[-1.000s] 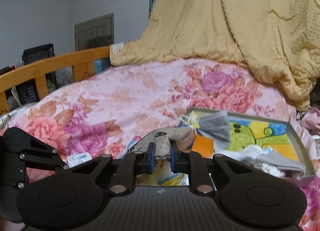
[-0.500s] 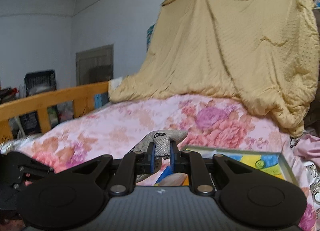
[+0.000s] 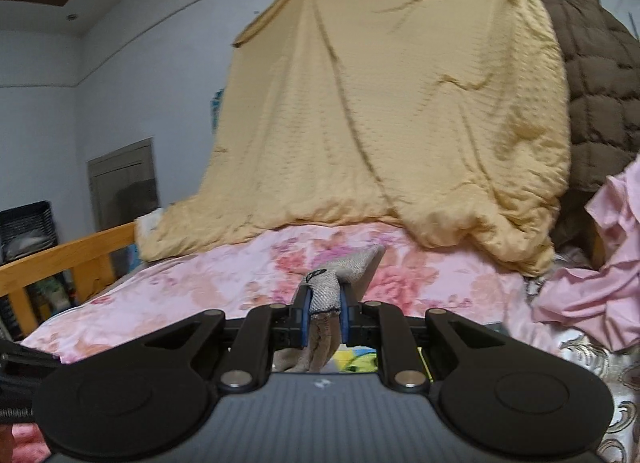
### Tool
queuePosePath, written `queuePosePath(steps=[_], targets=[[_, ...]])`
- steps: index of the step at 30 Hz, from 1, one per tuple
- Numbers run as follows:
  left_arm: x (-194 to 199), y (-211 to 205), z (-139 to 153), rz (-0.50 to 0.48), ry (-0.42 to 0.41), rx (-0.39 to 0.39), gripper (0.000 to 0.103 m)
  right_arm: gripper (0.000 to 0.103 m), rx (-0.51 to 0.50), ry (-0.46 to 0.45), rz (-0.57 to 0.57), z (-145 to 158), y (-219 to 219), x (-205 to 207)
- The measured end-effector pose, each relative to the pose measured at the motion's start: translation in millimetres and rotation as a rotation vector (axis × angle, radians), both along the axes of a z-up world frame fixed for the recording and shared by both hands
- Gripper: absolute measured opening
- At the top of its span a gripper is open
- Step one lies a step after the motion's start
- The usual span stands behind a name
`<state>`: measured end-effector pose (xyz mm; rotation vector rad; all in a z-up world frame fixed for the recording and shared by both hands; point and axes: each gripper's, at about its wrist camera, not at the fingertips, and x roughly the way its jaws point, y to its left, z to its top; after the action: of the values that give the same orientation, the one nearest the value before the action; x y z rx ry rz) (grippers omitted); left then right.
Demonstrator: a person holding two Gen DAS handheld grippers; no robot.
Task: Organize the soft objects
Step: 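Lift the beige pouch and black bag and carry both over the frog tray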
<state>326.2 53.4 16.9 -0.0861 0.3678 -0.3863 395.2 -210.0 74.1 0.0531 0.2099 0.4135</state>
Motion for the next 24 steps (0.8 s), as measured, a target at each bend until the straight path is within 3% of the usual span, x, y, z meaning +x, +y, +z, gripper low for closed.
queuePosePath(steps=[10, 17, 24], targets=[[86.8, -57.1, 18.1, 0.024, 0.004, -0.012, 0.002, 0.016, 0.086, 0.085, -0.097, -20.8, -46.7, 33.6], [125.9, -97.9, 4.1, 0.023, 0.065, -0.012, 0.002, 0.016, 0.138, 0.153, -0.137, -37.1, -70.8, 52.2], [147.1, -121.9, -21.3, 0.054, 0.165, 0.004, 0.002, 0.016, 0.114, 0.231, -0.163, -55.4, -76.8, 64.7]])
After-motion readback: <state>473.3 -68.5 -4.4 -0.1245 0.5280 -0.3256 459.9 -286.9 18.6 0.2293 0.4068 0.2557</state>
